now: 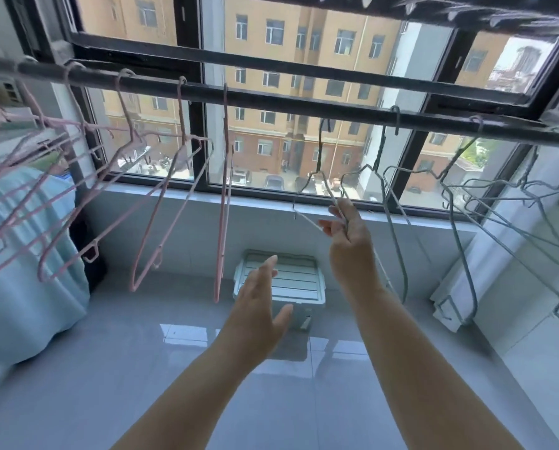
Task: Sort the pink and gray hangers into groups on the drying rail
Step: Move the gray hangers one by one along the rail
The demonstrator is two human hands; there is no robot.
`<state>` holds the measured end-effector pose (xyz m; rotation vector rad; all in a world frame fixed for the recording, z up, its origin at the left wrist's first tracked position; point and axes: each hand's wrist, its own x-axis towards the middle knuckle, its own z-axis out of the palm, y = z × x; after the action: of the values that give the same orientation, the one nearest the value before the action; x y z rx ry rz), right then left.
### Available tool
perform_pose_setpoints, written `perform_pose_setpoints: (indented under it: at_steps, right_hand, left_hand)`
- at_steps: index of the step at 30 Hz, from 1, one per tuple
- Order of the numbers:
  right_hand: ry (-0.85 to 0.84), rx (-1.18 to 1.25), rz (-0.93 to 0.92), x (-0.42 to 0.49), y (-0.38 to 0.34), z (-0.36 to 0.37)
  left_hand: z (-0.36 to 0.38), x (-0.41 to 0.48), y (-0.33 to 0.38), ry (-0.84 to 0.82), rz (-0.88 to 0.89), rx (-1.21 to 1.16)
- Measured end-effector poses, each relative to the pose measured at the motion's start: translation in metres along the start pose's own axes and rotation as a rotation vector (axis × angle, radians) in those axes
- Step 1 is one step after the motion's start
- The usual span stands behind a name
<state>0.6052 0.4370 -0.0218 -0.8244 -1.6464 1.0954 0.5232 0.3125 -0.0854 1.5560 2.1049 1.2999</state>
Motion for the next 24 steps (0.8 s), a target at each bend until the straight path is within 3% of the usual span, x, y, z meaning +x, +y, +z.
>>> perform_pose_setpoints:
  at_steps: [5, 15, 19, 22, 24]
  right_hand:
    - [-0.054, 0.058, 0.134, -0.02, 0.035, -0.013]
    - [-0.082, 0.569, 0.527, -0.101, 0.096, -0.077]
    - [-0.069, 0.7, 0.606, -0.113, 0.106, -0.095]
    - [0.044, 0.586, 0.636, -0.116, 0.117, -0.104]
    - [0.223, 0.271, 0.612, -0.118, 0.129, -0.107]
  left_hand:
    - [0.002, 0.003, -0.01, -0.019, -0.04, 0.011]
    - [-0.006, 0.011, -0.097, -0.087, -0.359, 0.07]
    - [-0.009, 0.003, -0.125, -0.134, -0.382, 0.308]
    - [-0.015, 0.0, -0.128, -0.21, -0.39, 0.266]
    - [-0.015, -0.005, -0.129, -0.275, -0.369, 0.109]
